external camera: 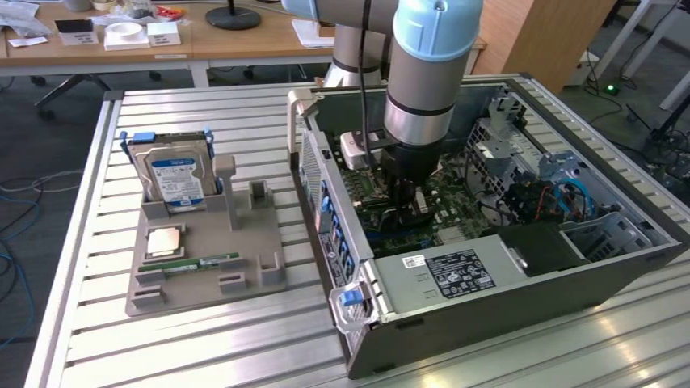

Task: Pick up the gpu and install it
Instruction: 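Insert the gpu into the slot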

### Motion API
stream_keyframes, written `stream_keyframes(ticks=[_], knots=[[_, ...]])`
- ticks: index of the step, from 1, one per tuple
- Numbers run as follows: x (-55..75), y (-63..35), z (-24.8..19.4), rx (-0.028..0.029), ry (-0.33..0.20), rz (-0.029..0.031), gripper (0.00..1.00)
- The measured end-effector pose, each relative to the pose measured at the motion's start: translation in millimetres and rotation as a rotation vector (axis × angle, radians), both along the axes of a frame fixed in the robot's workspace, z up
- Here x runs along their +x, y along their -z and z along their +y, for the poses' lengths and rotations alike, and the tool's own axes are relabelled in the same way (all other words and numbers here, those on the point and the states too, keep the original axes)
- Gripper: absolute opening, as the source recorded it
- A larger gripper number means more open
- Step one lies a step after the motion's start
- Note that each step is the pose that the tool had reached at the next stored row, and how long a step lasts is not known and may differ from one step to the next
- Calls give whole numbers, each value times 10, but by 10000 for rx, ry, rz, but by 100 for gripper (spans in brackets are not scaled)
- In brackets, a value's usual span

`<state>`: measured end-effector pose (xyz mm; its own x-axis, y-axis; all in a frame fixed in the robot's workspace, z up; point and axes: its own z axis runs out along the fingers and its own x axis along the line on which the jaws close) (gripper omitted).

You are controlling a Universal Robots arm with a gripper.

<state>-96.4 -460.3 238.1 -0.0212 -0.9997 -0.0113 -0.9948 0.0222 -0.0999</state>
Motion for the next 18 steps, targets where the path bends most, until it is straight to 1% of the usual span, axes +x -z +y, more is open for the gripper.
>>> stream_keyframes(ticks=[4,7,11,15,18], knots=[[0,-3,0,1,1,3,40],[0,-13,0,0,7,34,40],[3,-24,0,1,77,125,40],[4,-27,0,1,215,201,40],[7,-34,0,1,276,280,40]])
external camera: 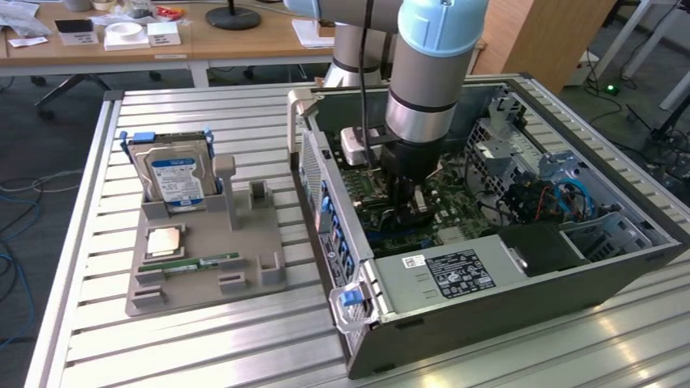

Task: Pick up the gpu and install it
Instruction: 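Insert the gpu into the slot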

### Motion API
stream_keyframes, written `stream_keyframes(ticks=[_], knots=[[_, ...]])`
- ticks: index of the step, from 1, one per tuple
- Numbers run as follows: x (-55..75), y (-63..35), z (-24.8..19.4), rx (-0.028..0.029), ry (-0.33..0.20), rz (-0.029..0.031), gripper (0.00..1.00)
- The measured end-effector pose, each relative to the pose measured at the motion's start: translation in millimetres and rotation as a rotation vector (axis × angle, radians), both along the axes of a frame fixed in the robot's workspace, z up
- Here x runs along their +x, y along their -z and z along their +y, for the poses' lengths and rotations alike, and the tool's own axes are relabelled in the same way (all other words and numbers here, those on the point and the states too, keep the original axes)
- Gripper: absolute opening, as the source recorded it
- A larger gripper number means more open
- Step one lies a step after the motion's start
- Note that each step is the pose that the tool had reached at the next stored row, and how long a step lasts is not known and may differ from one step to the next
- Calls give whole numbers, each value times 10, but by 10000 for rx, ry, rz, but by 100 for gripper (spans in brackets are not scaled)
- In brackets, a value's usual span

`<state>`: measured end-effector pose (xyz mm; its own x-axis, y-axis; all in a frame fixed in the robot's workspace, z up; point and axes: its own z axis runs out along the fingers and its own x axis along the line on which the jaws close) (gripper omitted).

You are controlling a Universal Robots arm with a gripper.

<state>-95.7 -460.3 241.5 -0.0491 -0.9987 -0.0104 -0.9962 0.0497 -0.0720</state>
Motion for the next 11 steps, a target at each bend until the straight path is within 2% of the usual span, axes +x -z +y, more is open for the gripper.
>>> stream_keyframes(ticks=[5,11], knots=[[3,-15,1,9,70,116,40],[16,-24,1,51,111,228,40]])
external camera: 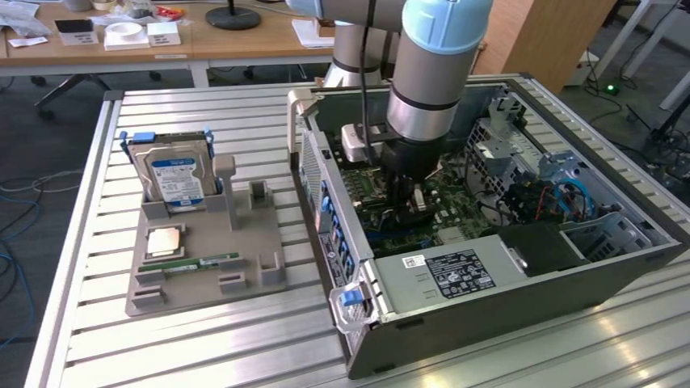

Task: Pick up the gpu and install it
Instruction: 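Insert the gpu into the slot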

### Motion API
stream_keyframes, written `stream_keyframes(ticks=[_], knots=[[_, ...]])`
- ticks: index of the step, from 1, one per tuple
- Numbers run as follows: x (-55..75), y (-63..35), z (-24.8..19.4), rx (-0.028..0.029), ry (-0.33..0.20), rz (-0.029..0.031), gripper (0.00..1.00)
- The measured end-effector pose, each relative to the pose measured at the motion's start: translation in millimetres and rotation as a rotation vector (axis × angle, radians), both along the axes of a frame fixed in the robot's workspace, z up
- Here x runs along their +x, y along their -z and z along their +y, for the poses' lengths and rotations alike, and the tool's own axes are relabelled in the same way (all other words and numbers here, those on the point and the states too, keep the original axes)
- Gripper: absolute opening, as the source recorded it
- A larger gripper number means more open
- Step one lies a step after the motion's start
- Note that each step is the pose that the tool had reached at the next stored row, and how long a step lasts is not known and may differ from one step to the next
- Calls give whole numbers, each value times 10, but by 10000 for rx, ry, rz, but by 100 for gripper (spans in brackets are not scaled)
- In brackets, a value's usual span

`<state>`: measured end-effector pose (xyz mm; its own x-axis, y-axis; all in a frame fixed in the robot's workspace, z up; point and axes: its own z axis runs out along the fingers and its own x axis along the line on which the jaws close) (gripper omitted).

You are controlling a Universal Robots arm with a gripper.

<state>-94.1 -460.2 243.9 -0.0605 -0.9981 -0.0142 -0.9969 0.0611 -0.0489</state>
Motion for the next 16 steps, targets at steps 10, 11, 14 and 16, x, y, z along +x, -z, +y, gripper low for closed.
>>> stream_keyframes(ticks=[10,11,14,16], knots=[[14,-11,1,7,3,106,40],[15,-13,1,9,7,134,40],[23,-17,-1,7,7,181,40],[26,-17,0,12,8,182,40]])
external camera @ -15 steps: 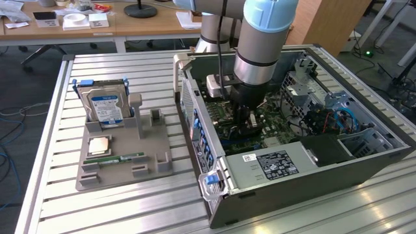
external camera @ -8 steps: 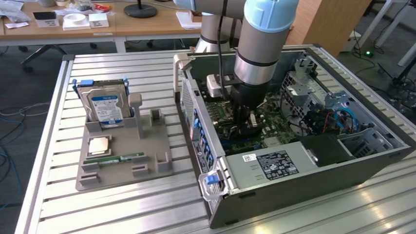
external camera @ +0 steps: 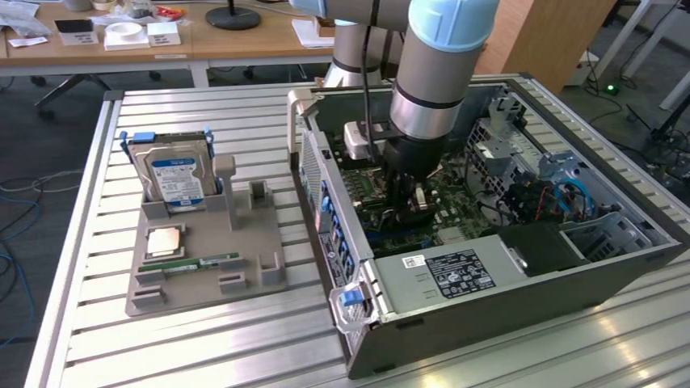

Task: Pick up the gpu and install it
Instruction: 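Insert the gpu into the slot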

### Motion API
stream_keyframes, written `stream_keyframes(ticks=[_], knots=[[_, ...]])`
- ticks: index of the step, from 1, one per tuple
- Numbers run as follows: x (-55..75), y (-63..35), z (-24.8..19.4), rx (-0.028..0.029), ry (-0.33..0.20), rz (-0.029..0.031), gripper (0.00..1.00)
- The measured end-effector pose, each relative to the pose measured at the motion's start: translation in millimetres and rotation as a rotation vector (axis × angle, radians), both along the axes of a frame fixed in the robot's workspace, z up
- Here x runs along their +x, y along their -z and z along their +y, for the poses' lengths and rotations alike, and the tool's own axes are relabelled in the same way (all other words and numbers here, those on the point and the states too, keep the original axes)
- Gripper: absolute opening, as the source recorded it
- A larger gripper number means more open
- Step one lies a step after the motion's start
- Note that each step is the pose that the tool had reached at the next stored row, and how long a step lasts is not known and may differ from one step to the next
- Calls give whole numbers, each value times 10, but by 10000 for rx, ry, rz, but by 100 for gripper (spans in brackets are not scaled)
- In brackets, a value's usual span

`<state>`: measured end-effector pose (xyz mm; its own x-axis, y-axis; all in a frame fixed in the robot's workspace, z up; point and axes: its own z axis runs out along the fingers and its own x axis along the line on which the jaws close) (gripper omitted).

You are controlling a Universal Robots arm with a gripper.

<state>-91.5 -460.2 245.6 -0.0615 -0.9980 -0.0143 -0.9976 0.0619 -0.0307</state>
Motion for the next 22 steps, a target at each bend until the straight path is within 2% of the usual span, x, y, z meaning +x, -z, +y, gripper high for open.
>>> stream_keyframes(ticks=[5,22], knots=[[1,-37,1,2,0,-1,40],[45,-37,0,2,1,-1,40]])
